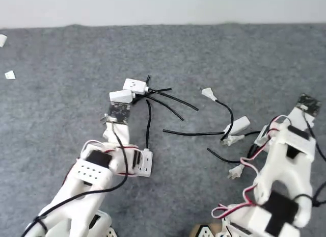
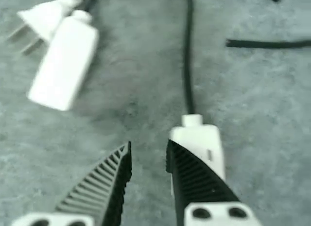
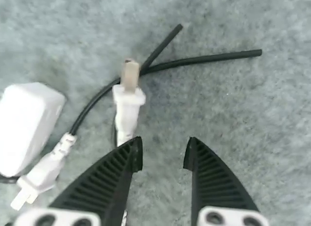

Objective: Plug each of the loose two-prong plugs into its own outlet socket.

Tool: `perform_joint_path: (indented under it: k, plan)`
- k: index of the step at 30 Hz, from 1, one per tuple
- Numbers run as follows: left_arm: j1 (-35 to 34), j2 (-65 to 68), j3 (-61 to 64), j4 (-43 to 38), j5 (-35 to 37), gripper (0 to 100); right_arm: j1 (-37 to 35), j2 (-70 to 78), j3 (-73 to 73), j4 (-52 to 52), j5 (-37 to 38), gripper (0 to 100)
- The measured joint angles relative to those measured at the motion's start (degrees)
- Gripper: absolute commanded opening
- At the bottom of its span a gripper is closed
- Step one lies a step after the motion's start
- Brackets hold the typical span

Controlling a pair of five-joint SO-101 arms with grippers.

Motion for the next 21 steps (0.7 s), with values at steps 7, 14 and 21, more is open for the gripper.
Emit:
perform_joint_path:
  k: [7, 14, 21]
  plan:
    - [6.51, -0.09, 0.97, -0.09, 0.0, 11, -0.35, -3.87, 2.11, -1.41, 0.0, 13.9]
    - [6.77, -0.09, 0.97, -0.09, 0.0, 11, -0.44, -4.48, 2.46, -1.41, -2.73, 13.9]
    - [6.77, -0.09, 0.97, -0.09, 0.0, 11, -6.15, -4.48, 2.9, 3.87, -3.08, 13.9]
